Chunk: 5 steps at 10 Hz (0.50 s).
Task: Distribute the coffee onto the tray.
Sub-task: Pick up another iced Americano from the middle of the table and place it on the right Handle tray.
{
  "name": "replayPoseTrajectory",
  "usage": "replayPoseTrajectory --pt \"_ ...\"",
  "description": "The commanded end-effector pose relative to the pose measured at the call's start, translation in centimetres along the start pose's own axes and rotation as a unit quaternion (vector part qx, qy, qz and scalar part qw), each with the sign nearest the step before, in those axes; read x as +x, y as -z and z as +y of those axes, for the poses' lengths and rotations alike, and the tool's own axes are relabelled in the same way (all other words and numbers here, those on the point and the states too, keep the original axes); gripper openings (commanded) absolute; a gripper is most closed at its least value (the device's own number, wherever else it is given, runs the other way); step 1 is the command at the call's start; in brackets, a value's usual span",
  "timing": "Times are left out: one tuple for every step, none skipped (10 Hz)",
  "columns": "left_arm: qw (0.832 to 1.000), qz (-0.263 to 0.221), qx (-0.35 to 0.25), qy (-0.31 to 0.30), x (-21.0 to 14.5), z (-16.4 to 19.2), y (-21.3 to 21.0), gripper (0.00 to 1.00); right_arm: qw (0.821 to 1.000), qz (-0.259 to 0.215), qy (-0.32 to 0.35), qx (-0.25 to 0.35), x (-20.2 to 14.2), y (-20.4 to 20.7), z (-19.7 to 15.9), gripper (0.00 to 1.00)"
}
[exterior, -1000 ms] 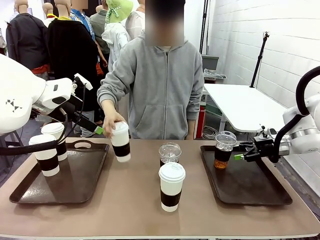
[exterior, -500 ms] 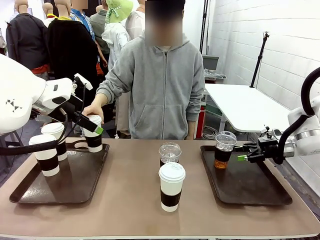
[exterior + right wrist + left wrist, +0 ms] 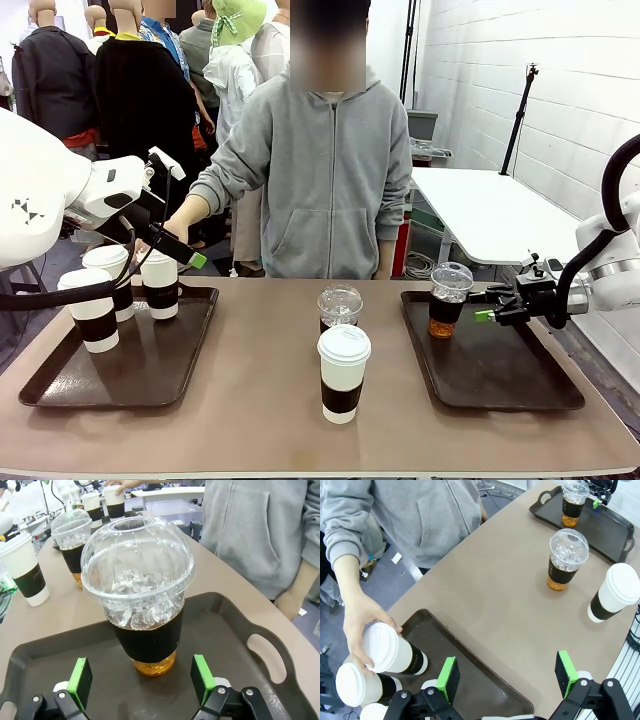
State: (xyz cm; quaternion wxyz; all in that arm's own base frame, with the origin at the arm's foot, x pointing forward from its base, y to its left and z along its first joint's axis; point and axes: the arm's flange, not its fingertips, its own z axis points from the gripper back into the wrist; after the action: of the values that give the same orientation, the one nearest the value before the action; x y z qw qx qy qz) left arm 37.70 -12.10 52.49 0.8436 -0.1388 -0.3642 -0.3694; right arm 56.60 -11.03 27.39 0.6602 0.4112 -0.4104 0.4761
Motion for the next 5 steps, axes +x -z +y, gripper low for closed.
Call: replayPoseTrajectory --pt "1.0 -0.001 -0.003 -0.002 -0.1 0.2 0.0 1.0 1.0 0.0 0.0 0.0 0.0 0.0 0.0 1.0" --pt "1.0 -0.001 -0.003 -0.002 -0.1 0.2 0.0 1.0 1.0 0.003 -0.002 -0.003 0.3 -0.1 0.4 1.0" --pt "1.0 -0.001 -0.003 -0.002 -0.1 0.2 0.0 1.0 1.0 -0.001 0.001 -0.007 0.4 -0.6 1.2 1.0" --pt "1.0 -0.001 -0.003 -0.002 -0.1 0.2 0.0 1.0 1.0 0.002 0.003 -0.018 0.6 -0.8 2.7 1.0" --pt "1.0 -0.001 -0.003 -0.002 -0.1 0.2 0.0 1.0 1.0 0.008 0.006 -0.021 0.8 -0.7 3.9 1.0"
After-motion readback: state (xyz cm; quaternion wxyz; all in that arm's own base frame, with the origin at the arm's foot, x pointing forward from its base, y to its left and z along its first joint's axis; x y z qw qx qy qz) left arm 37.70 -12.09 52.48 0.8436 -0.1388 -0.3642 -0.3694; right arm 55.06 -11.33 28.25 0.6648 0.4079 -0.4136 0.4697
